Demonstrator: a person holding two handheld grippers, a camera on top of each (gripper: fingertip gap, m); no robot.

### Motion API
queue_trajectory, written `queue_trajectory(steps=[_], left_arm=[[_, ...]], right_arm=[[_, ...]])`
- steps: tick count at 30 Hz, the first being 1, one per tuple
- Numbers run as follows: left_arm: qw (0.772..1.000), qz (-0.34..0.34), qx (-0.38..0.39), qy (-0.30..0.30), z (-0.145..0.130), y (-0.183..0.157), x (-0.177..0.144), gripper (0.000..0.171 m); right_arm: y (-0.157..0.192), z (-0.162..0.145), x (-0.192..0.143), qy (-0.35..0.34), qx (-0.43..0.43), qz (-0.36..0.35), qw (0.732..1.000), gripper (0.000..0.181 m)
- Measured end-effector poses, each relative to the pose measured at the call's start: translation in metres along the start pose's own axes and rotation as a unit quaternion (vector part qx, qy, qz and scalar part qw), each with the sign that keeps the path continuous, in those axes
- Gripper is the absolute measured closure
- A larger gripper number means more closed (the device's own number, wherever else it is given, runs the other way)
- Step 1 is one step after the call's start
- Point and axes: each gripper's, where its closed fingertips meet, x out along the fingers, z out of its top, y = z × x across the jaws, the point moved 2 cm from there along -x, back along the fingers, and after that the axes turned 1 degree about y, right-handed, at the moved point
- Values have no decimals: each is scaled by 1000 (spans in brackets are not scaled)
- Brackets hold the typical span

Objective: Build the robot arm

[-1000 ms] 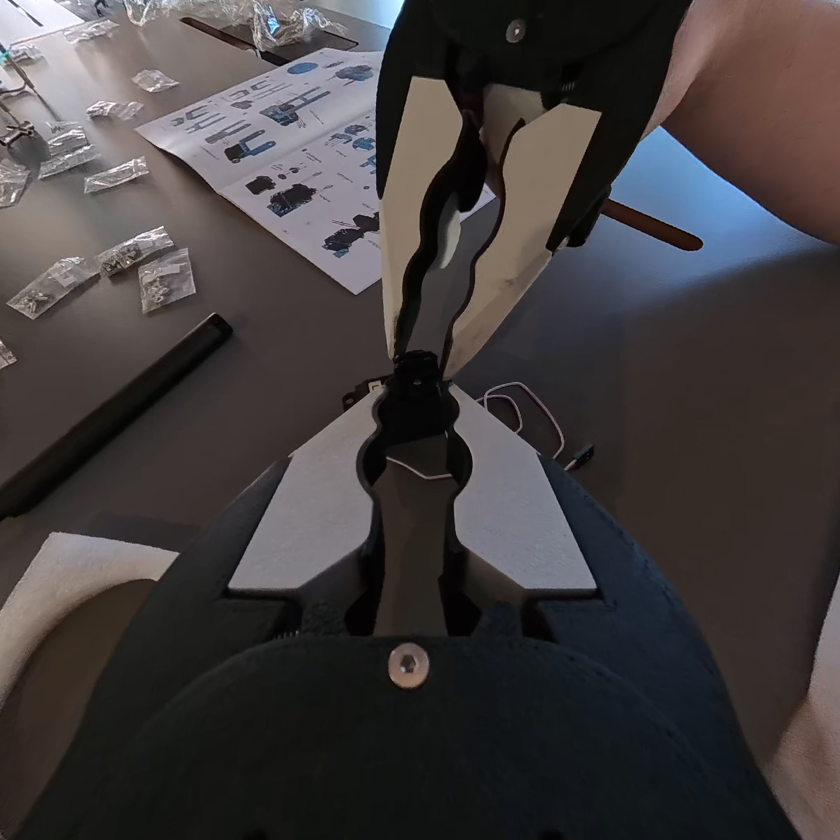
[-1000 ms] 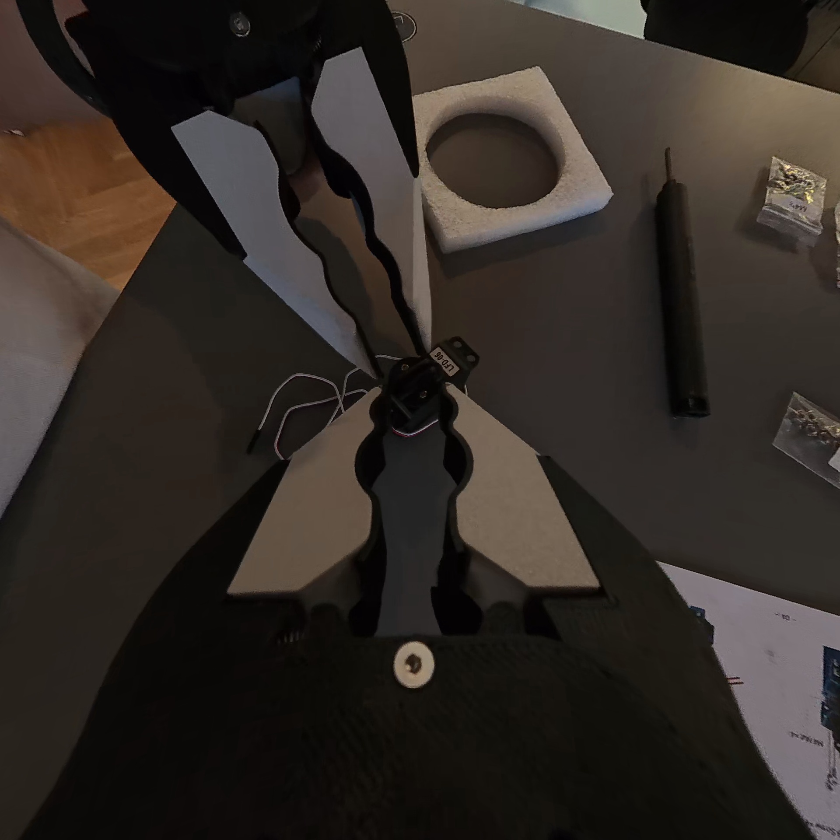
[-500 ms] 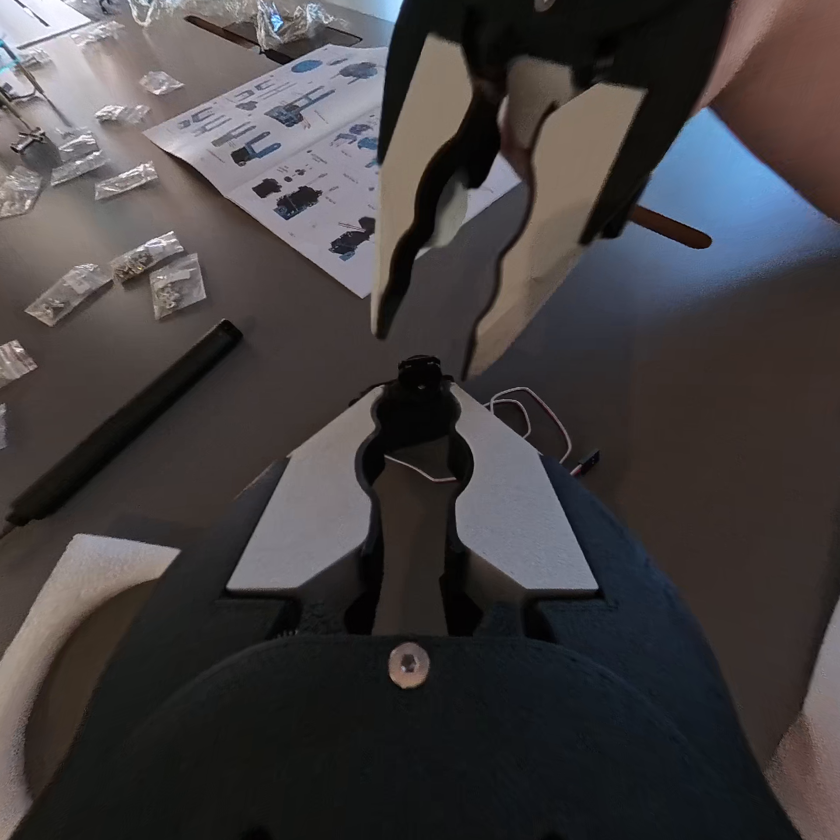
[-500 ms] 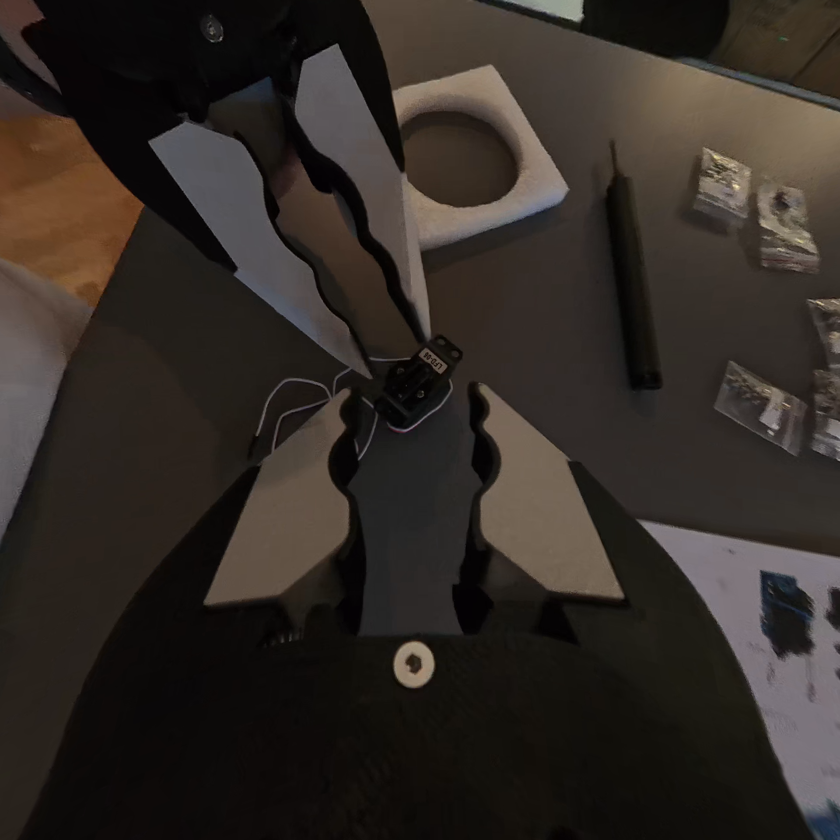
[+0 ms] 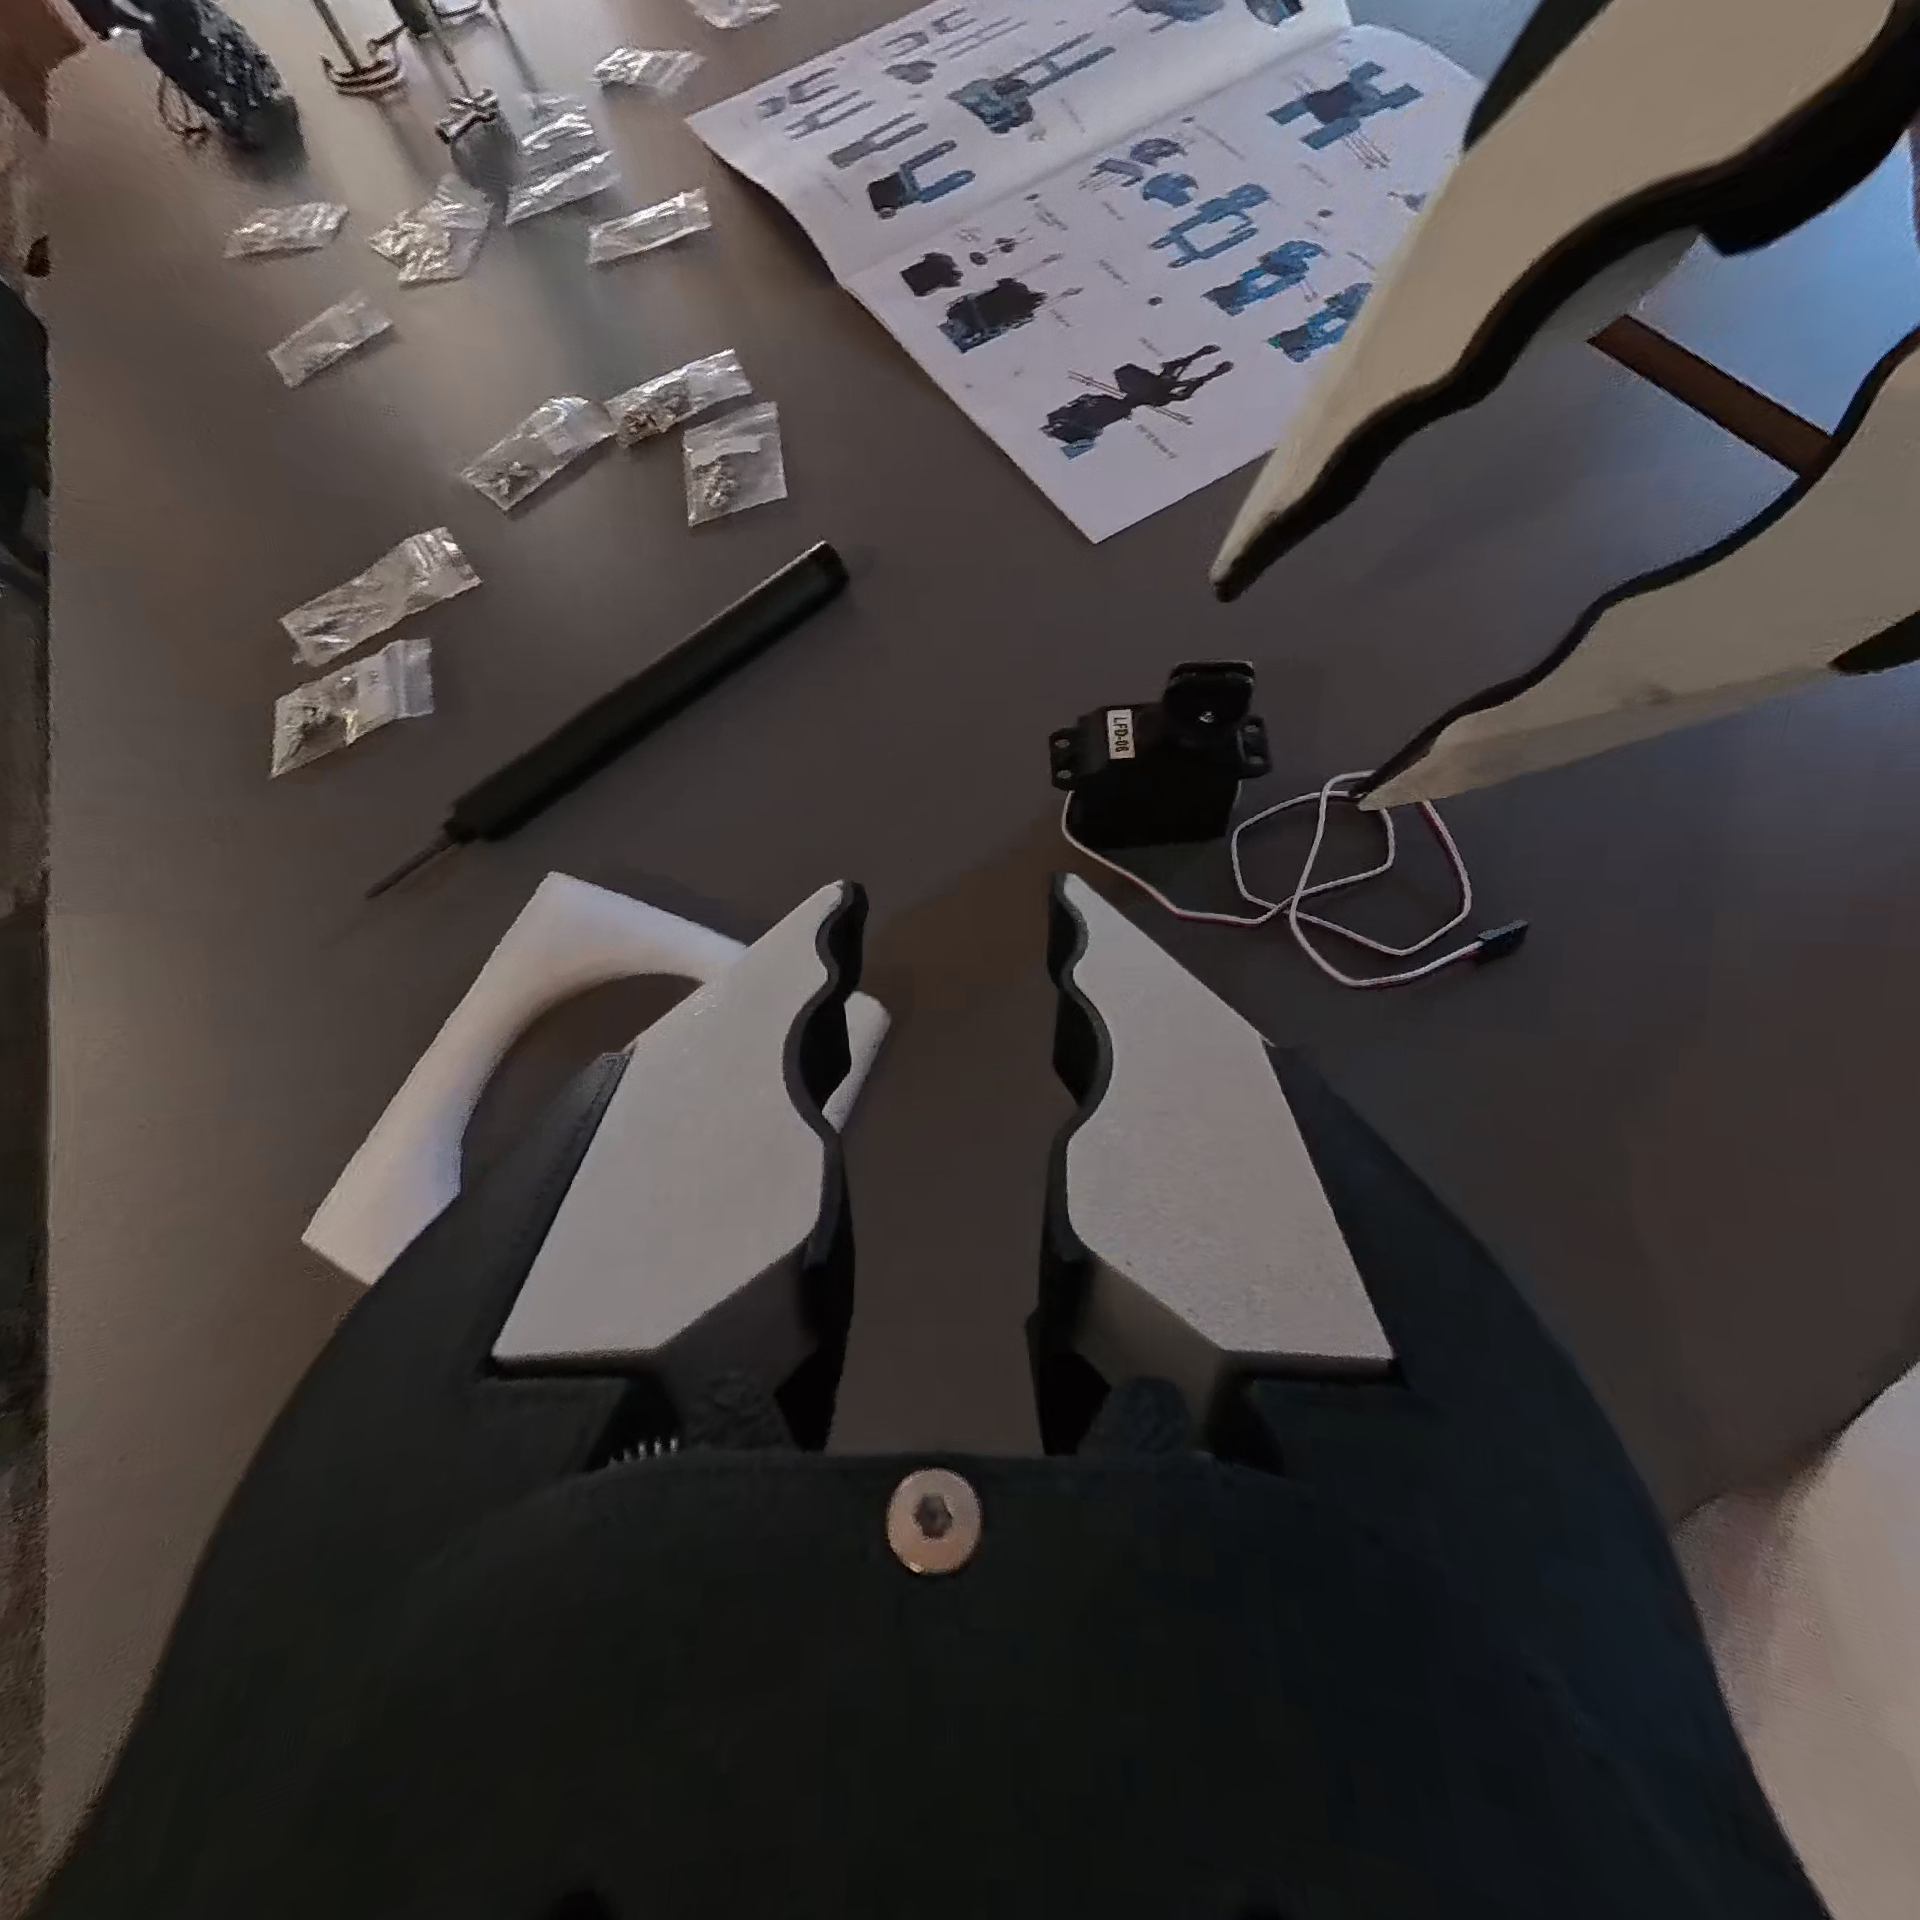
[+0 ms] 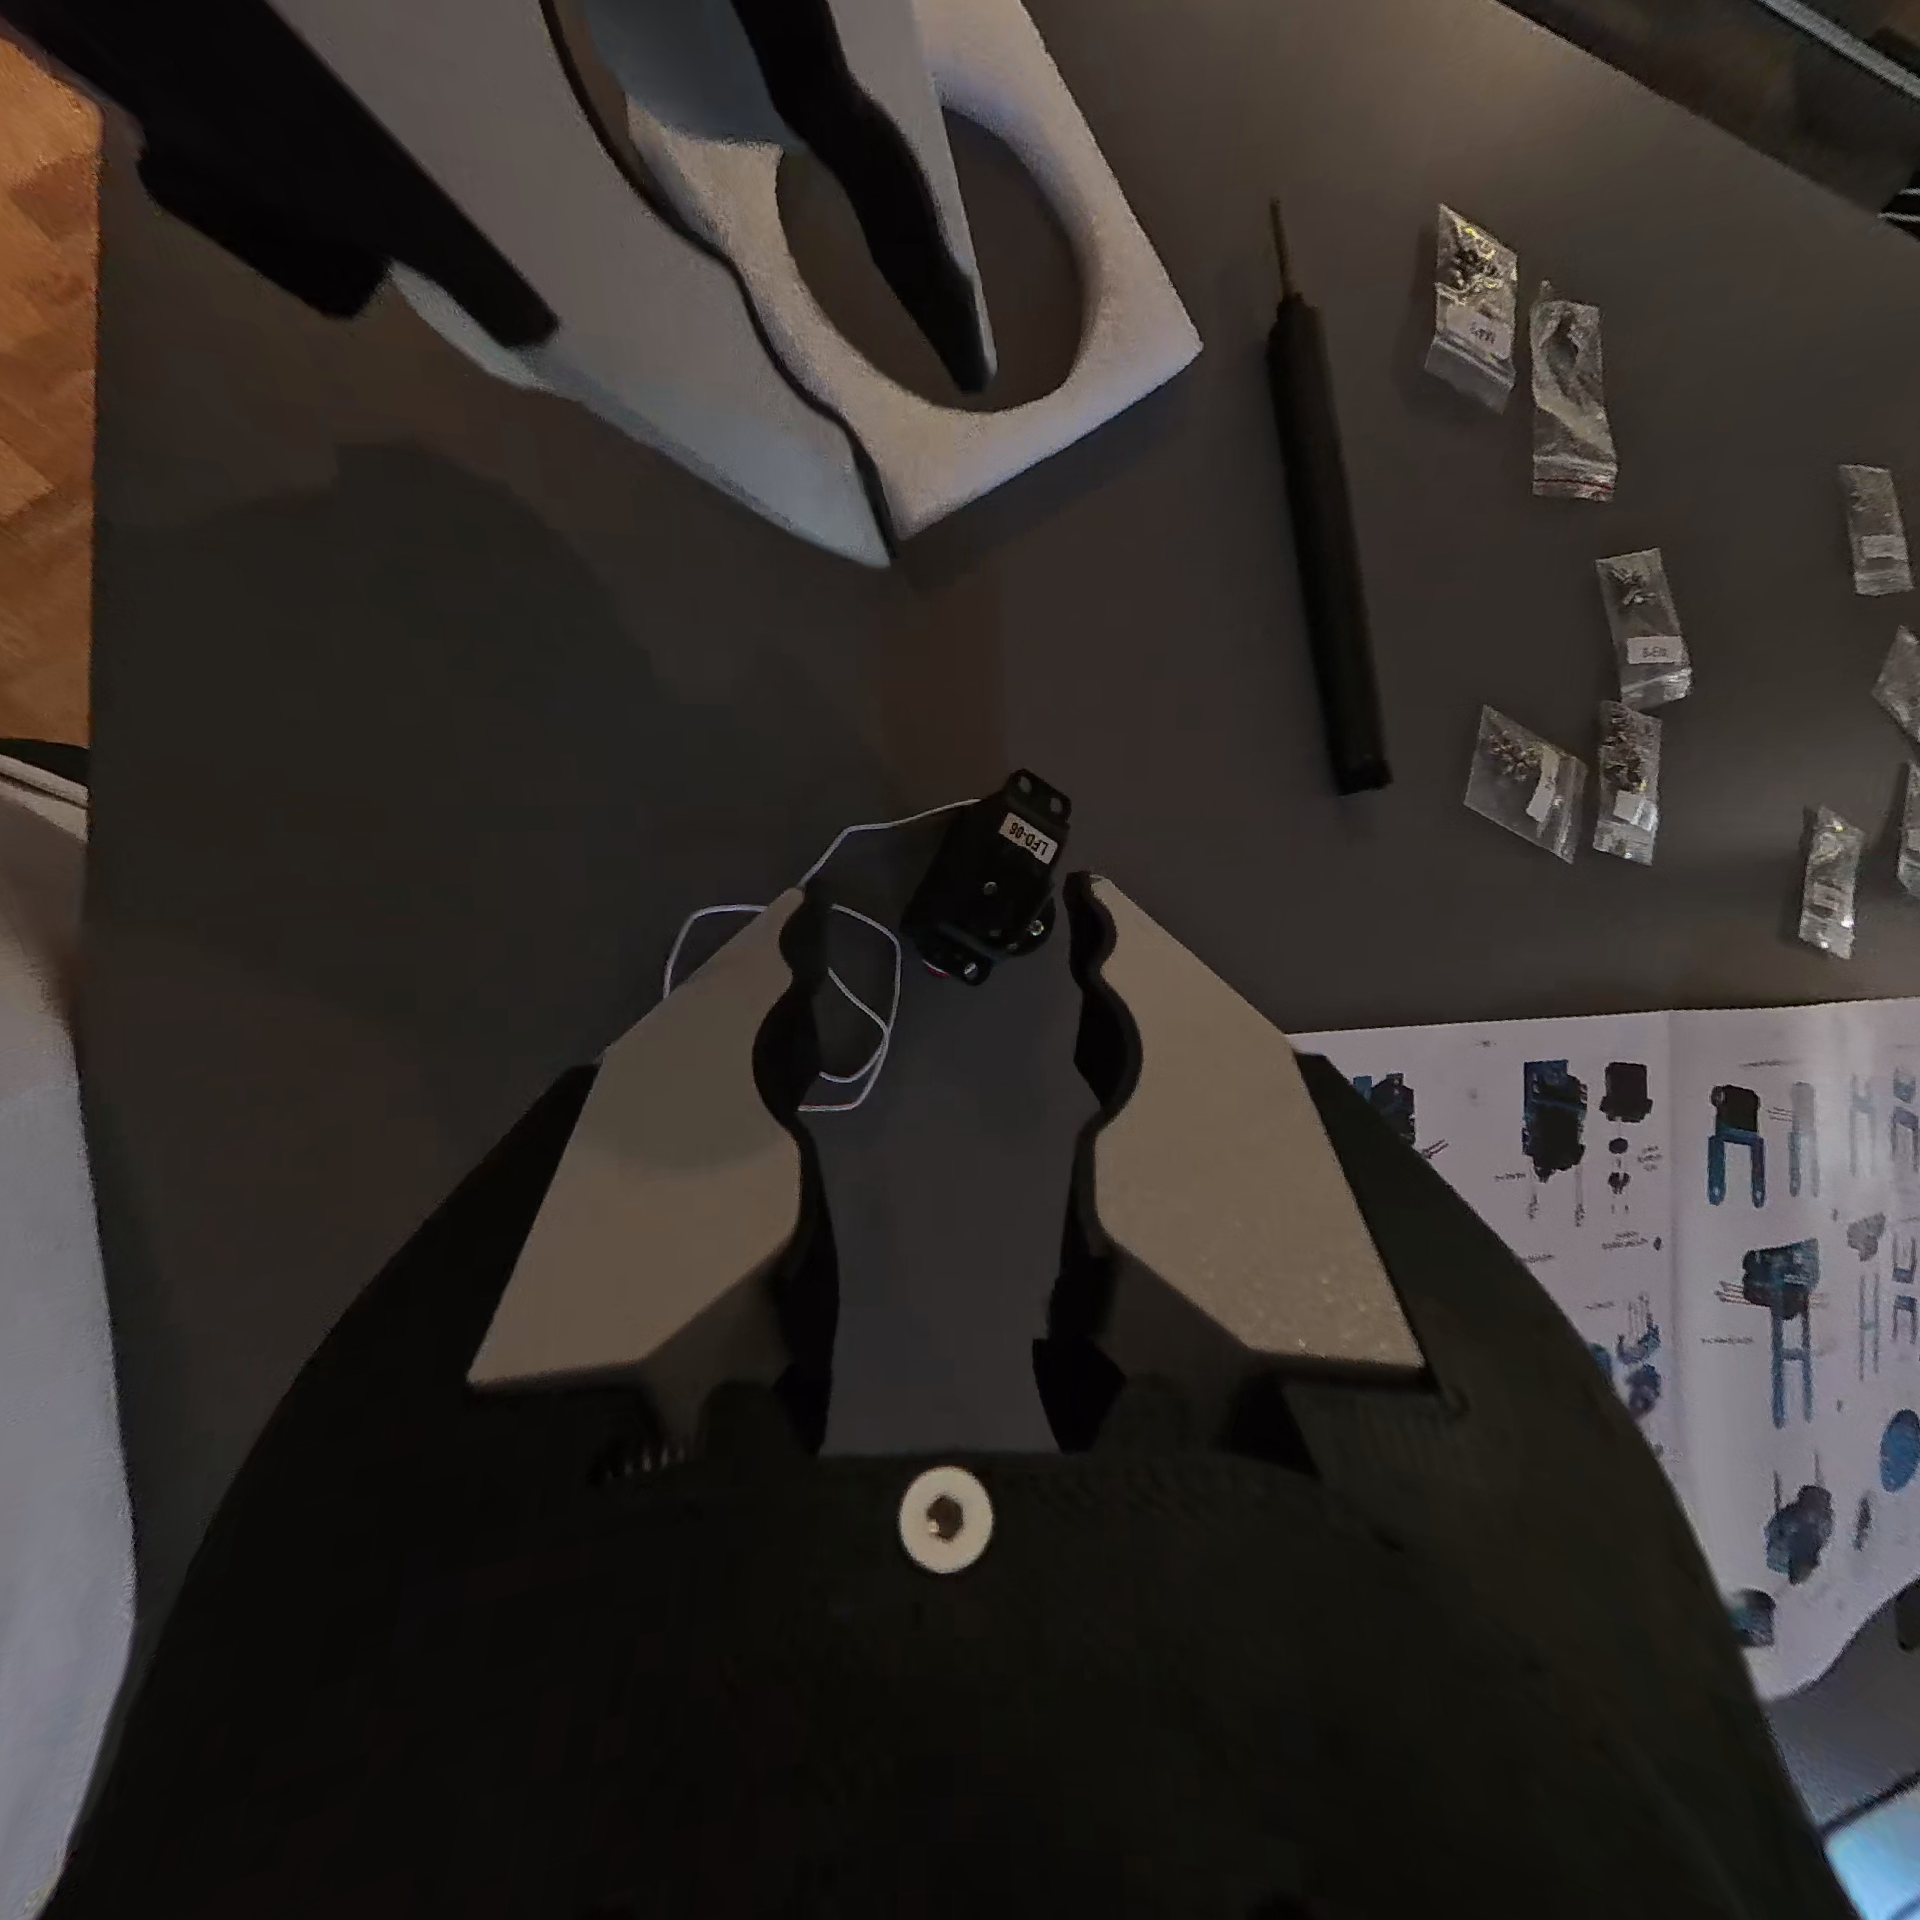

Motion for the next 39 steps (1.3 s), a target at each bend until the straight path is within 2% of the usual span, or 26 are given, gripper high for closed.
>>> queue_trajectory(steps=[31, 35, 39], left_arm=[[1000, 7, 7, 0, 4, 2, -1, 136], [1000, 5, 9, -9, 6, 2, -4, 132], [1000, -4, -4, -31, 10, 3, -10, 127]], right_arm=[[-2, 2, -2, -23, -5, -5, 1000, 134], [-1, -2, -8, -87, 5, 27, 996, 129], [-10, -19, -10, -156, 52, 54, 985, 128]])
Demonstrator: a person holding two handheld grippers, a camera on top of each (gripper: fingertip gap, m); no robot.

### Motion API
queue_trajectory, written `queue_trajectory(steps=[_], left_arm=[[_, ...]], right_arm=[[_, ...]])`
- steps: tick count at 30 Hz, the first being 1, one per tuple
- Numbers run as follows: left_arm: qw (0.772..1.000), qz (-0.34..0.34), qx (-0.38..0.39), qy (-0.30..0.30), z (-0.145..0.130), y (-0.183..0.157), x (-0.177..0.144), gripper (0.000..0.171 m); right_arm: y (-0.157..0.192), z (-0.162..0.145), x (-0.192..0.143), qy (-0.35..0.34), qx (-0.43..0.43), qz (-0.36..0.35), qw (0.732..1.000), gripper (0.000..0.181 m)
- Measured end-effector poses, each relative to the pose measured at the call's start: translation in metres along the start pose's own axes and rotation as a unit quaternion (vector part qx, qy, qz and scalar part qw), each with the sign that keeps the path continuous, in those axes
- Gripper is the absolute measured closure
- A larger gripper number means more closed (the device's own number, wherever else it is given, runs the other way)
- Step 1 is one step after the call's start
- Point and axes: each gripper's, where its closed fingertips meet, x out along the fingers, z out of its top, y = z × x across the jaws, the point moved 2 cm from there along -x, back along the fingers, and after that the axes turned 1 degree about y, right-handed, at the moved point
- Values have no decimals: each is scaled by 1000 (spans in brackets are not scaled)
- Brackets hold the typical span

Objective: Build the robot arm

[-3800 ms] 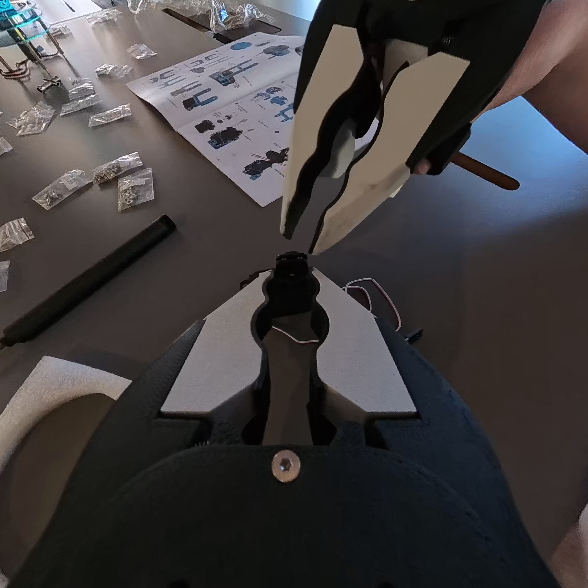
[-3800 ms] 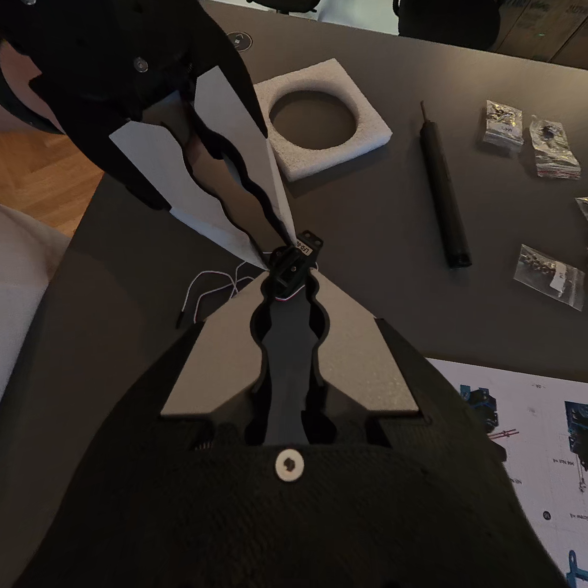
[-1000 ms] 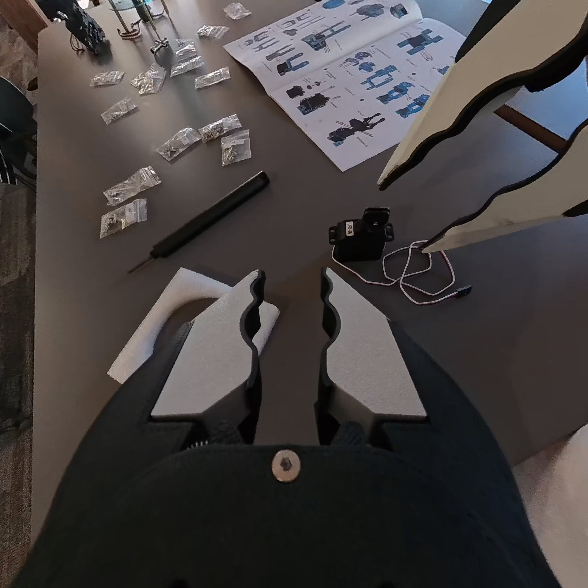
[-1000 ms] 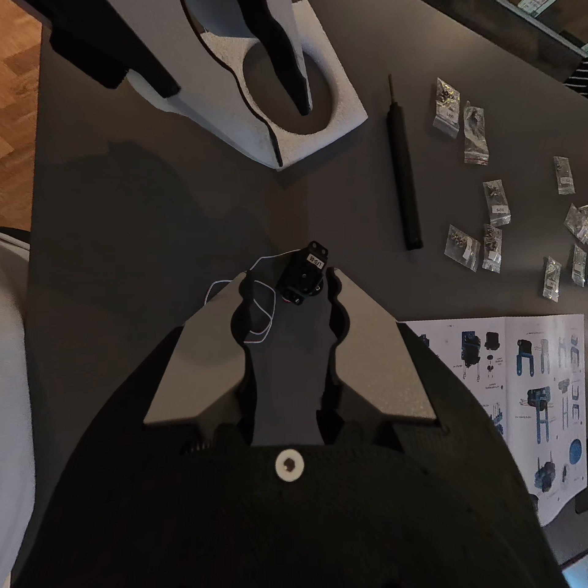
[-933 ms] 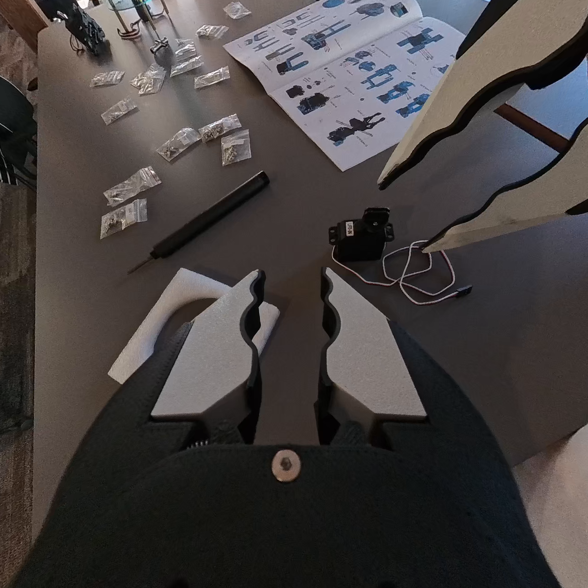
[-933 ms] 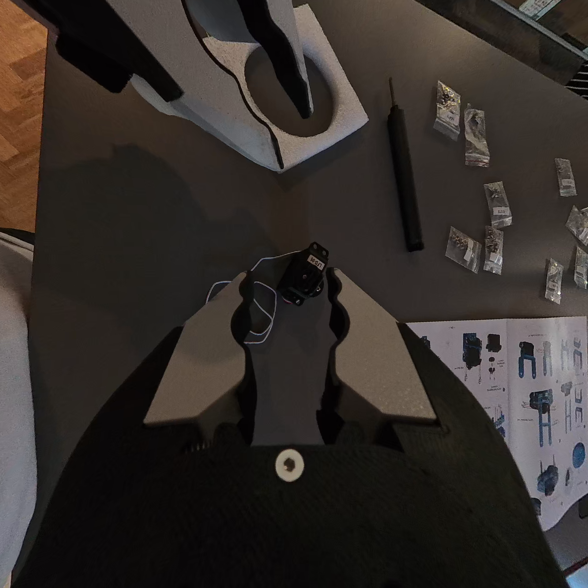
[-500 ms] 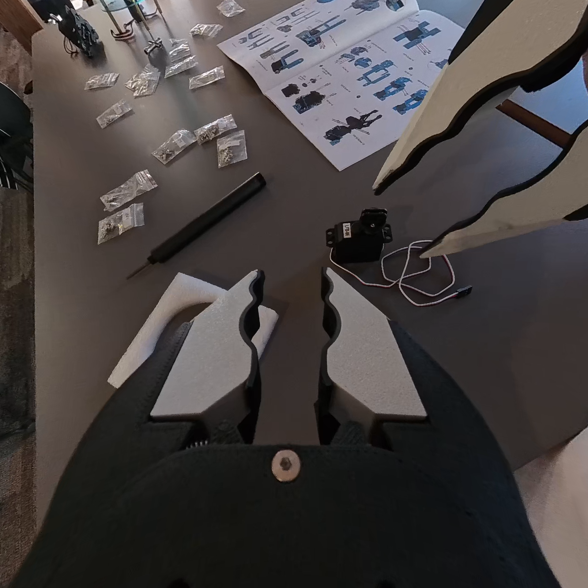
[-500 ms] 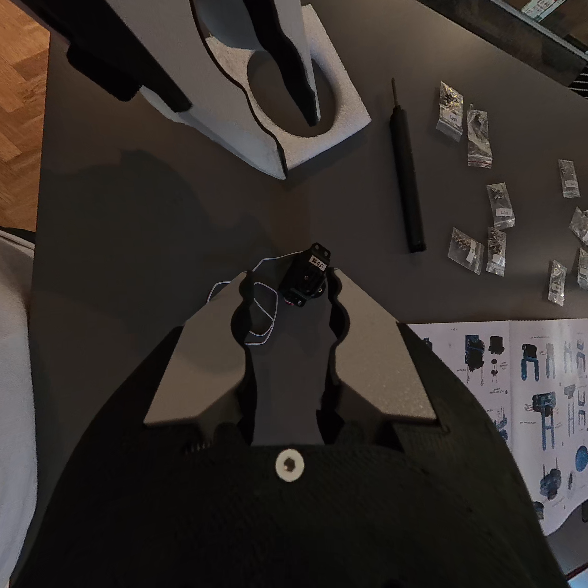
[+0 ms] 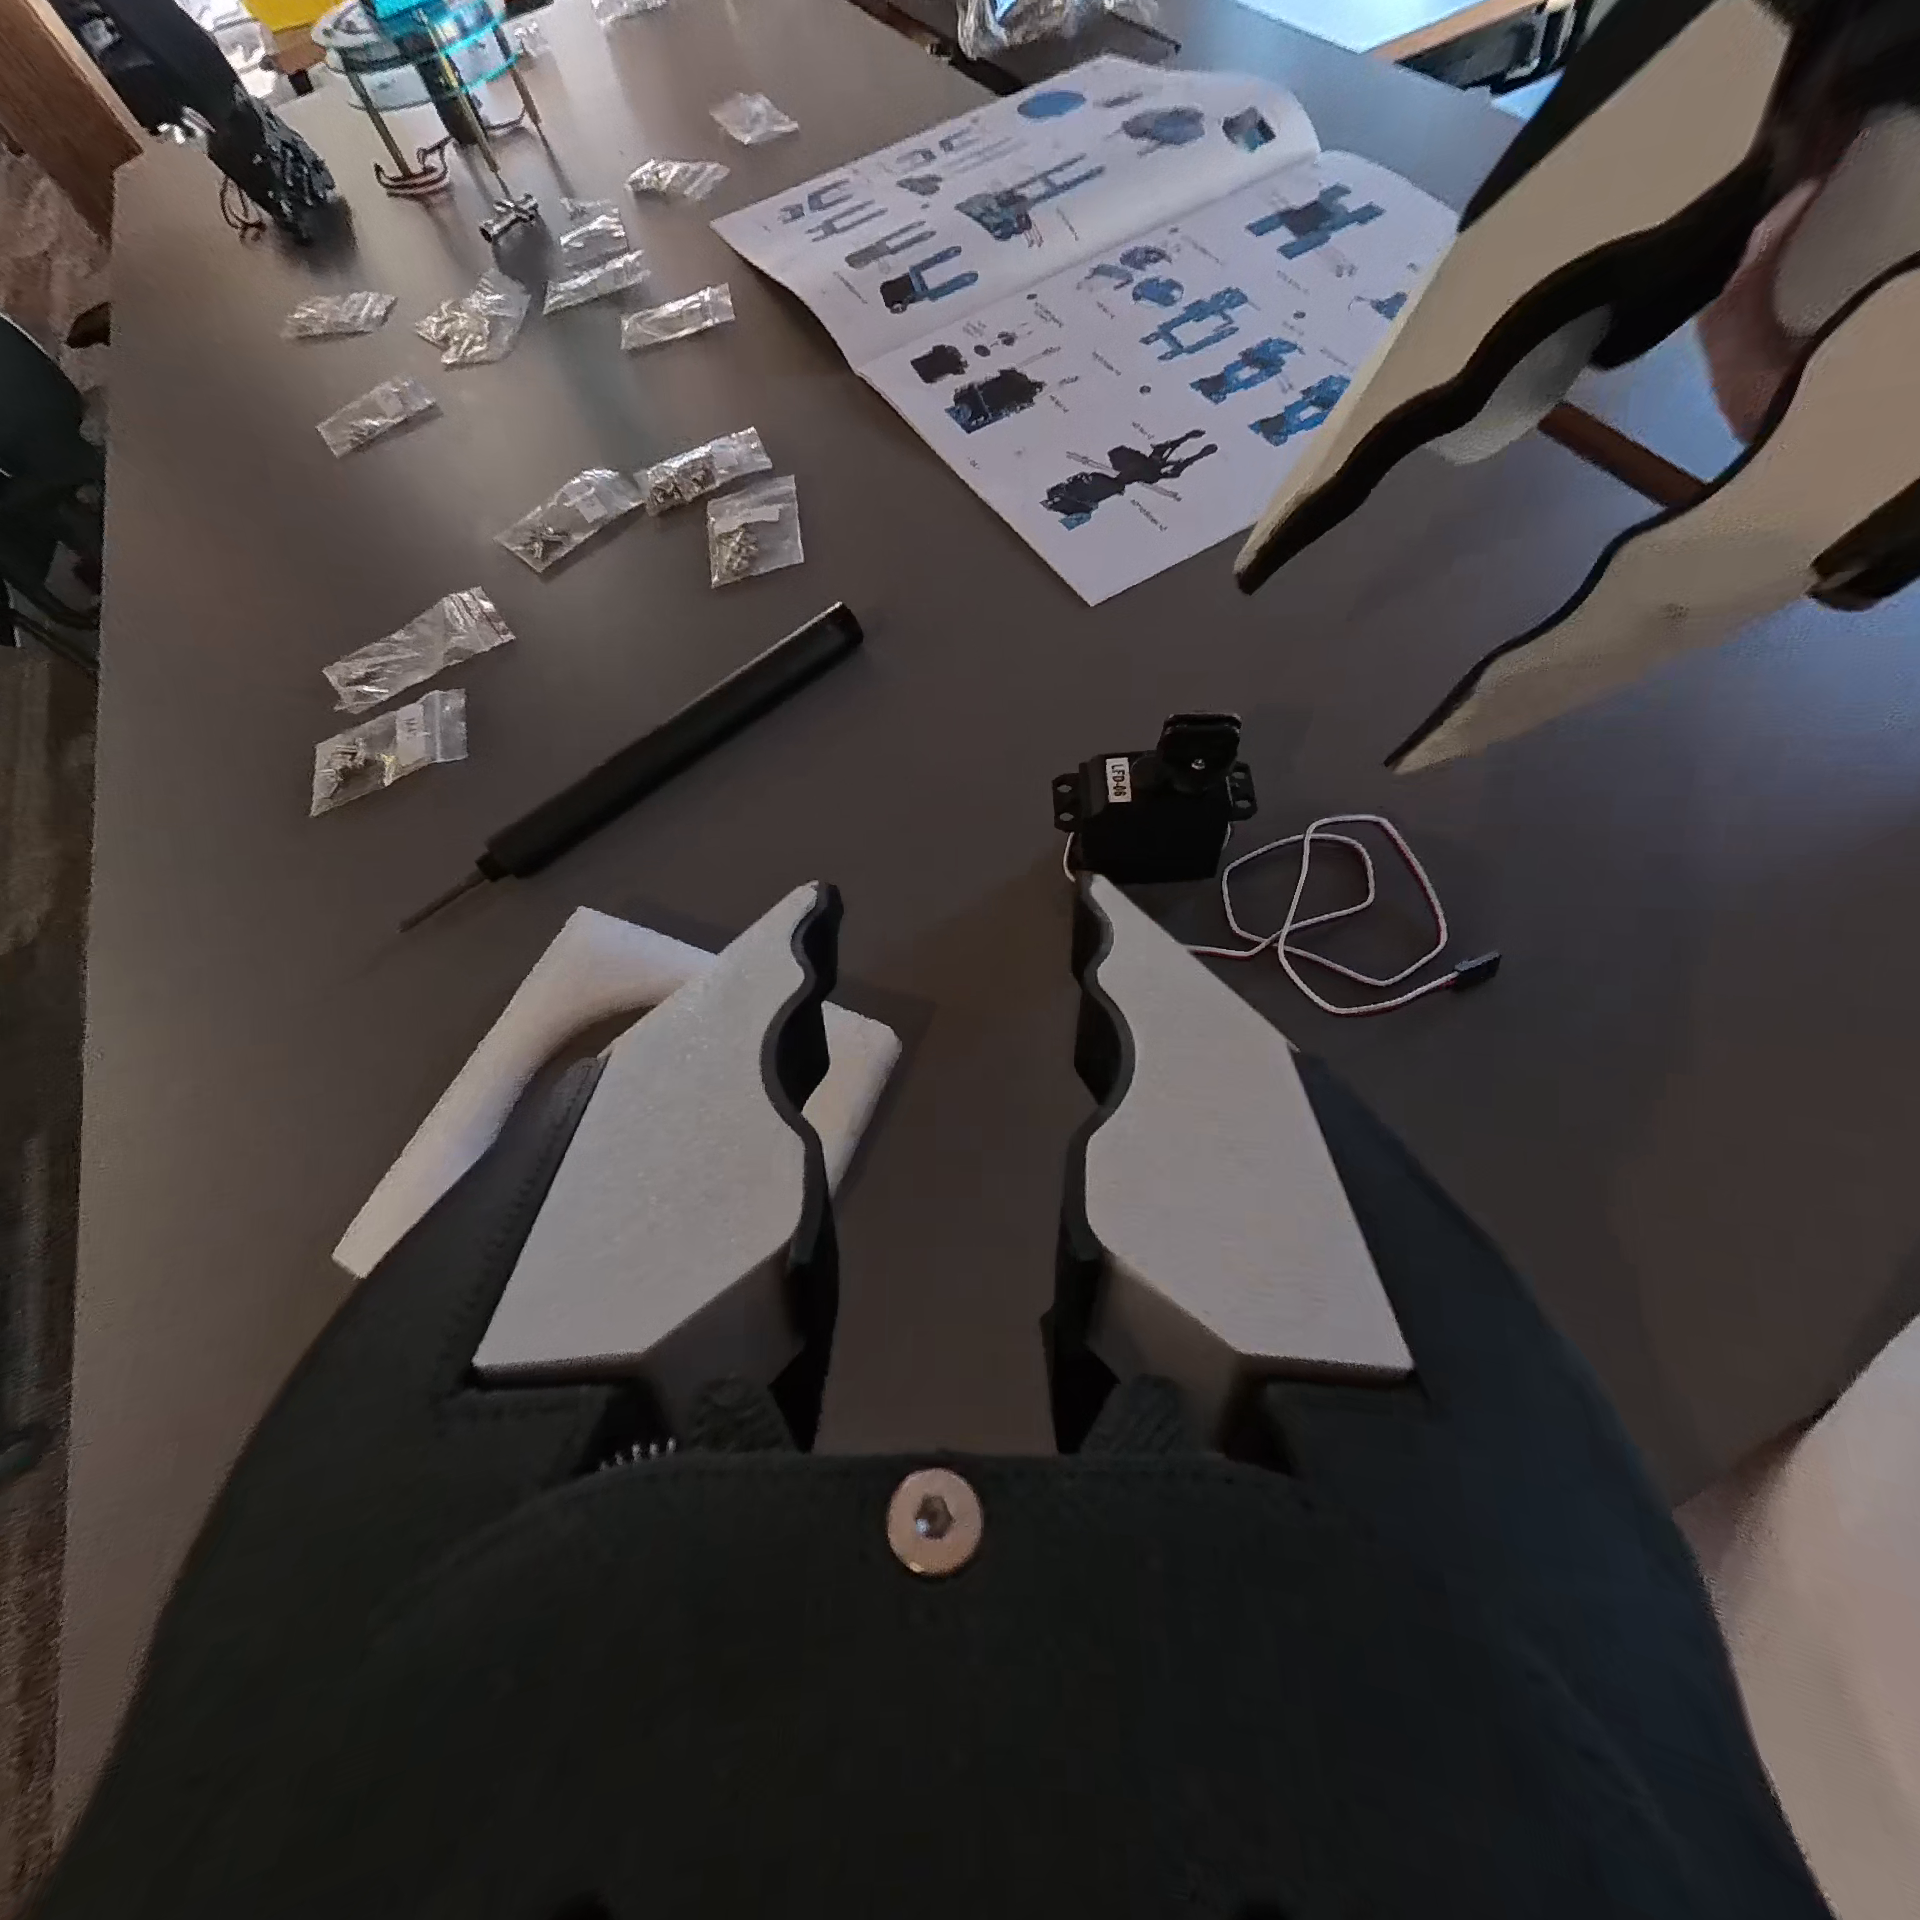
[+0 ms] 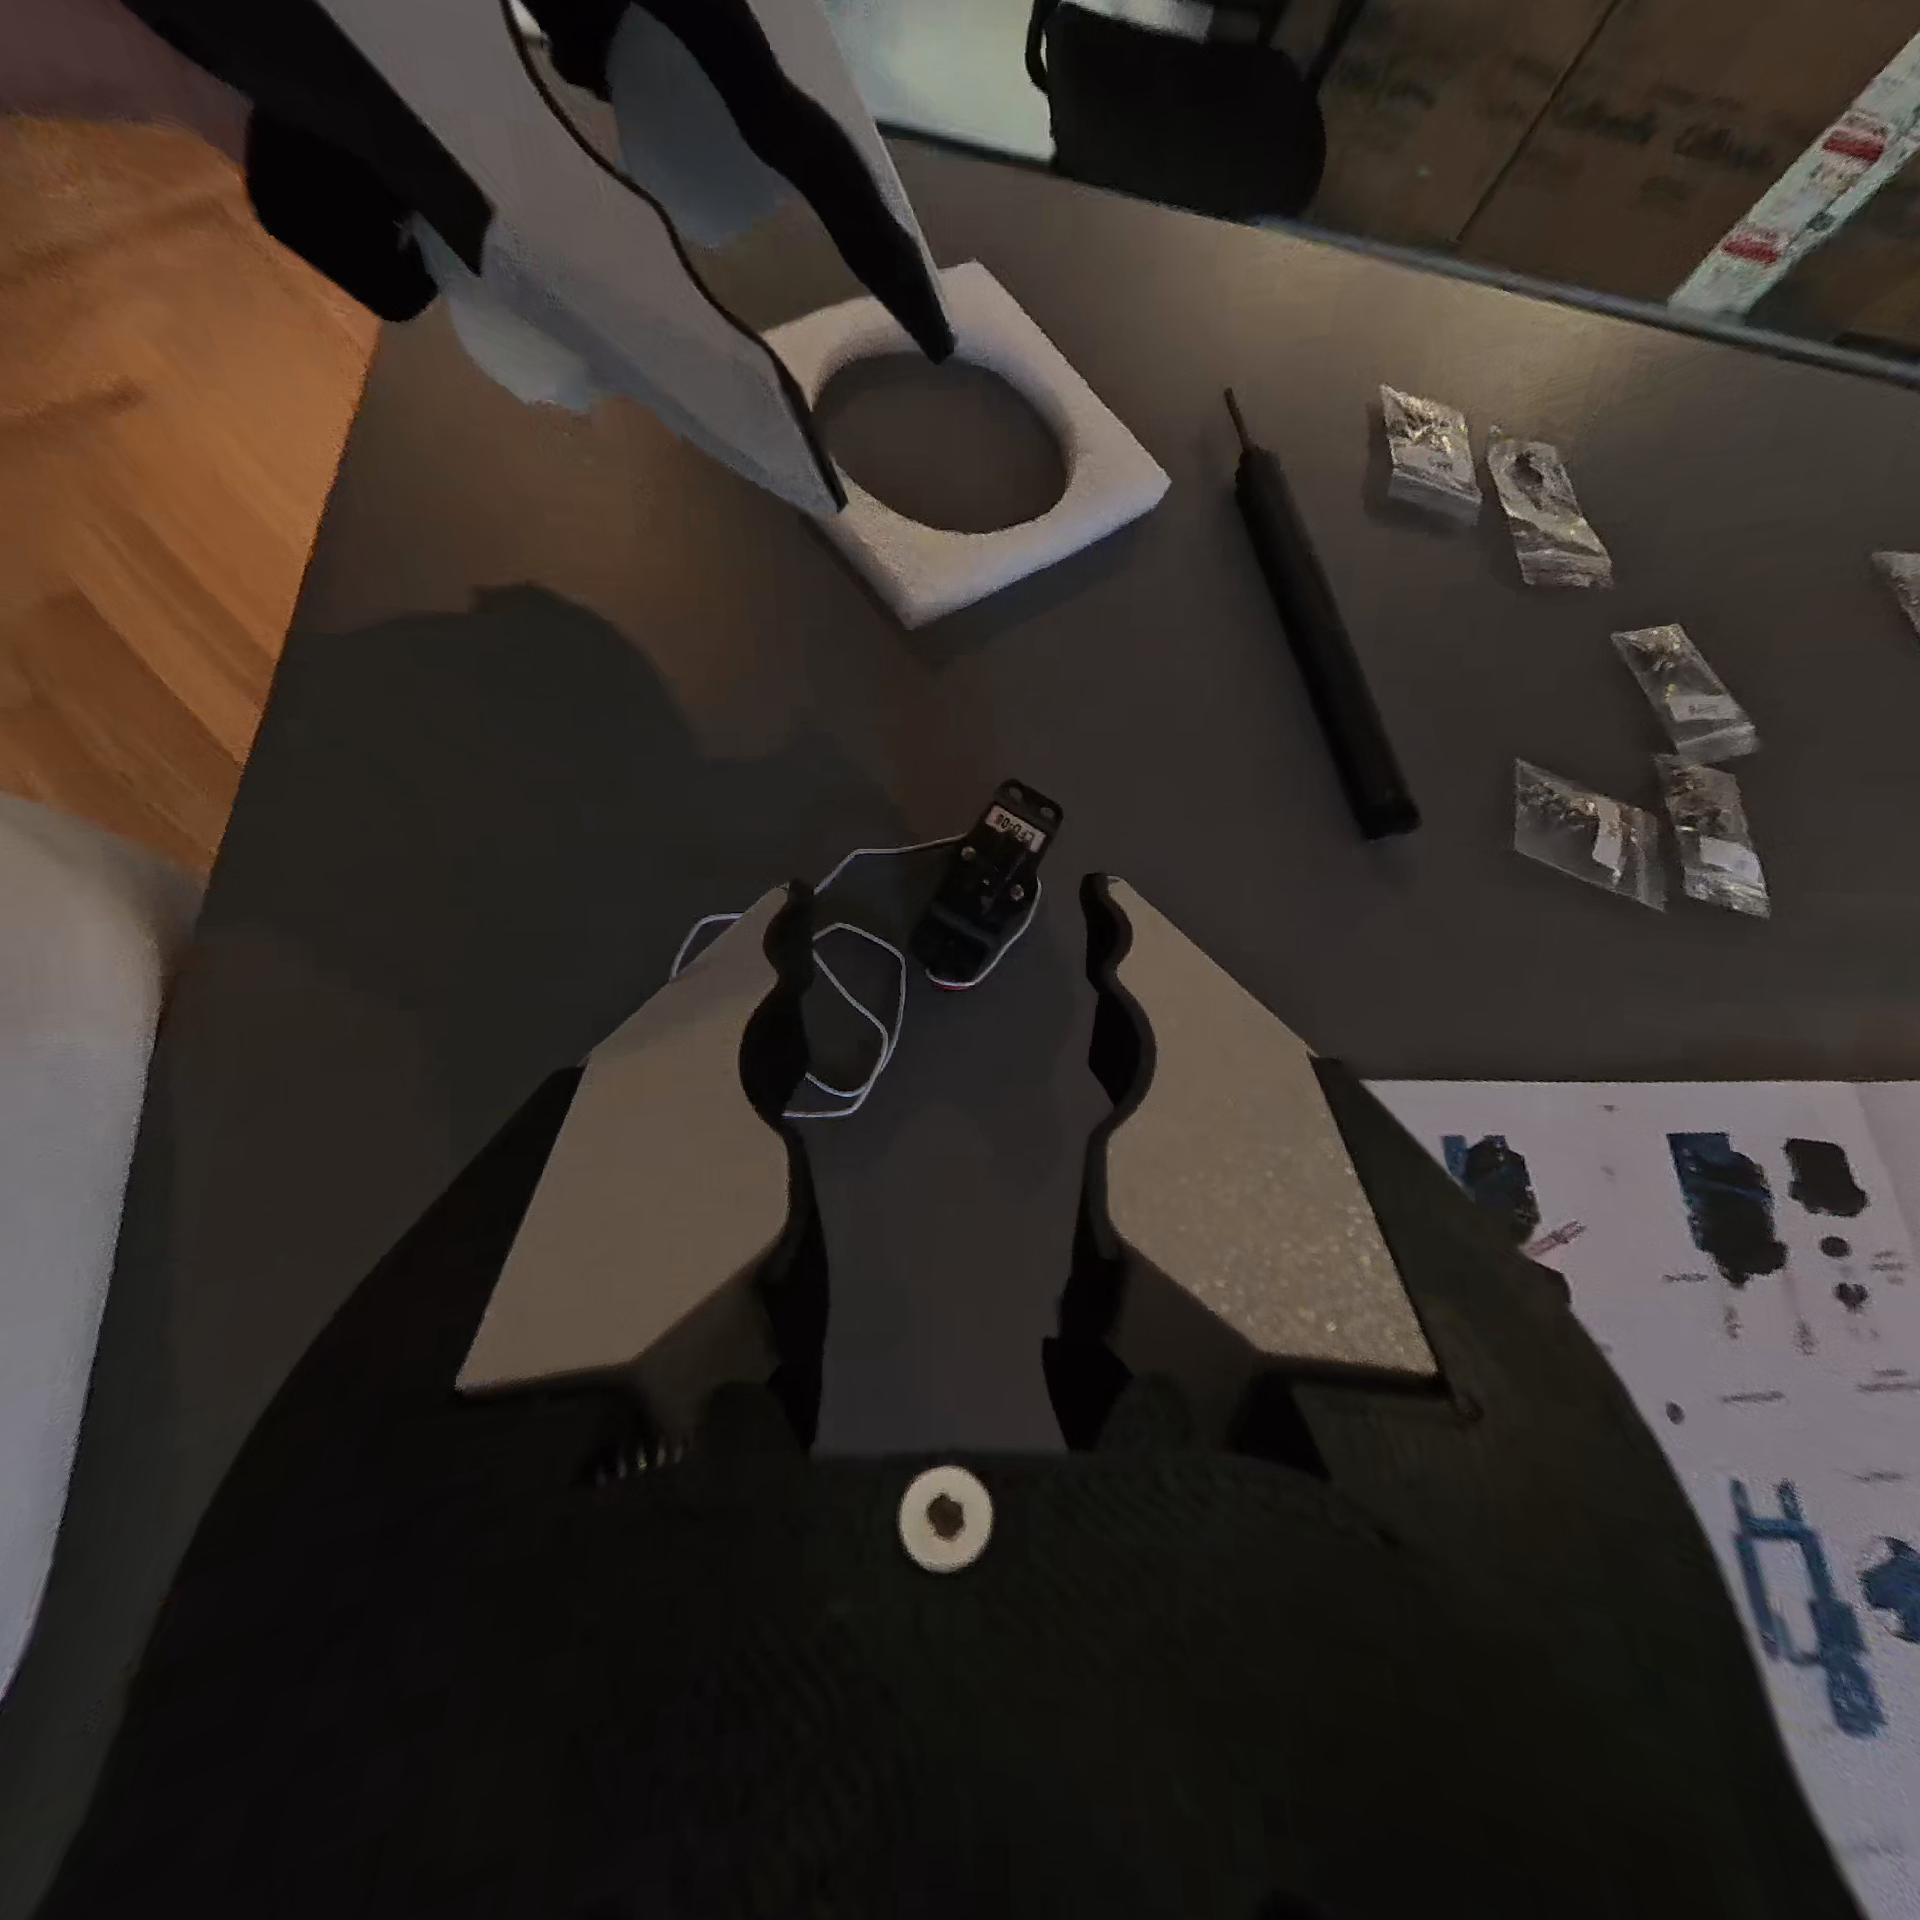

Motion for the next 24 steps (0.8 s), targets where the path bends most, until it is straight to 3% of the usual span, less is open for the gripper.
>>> queue_trajectory(steps=[5, 9, 24], left_arm=[[1000, 9, -13, -7, 2, 6, -8, 126], [1000, 18, -11, -2, 4, 10, -9, 126], [1000, 20, -8, 1, 7, 11, -7, 126]], right_arm=[[-3, -5, 0, -73, 20, 10, 997, 134], [-10, -13, 8, -40, 31, -10, 999, 135], [-13, -14, 3, -22, 46, -30, 998, 139]])
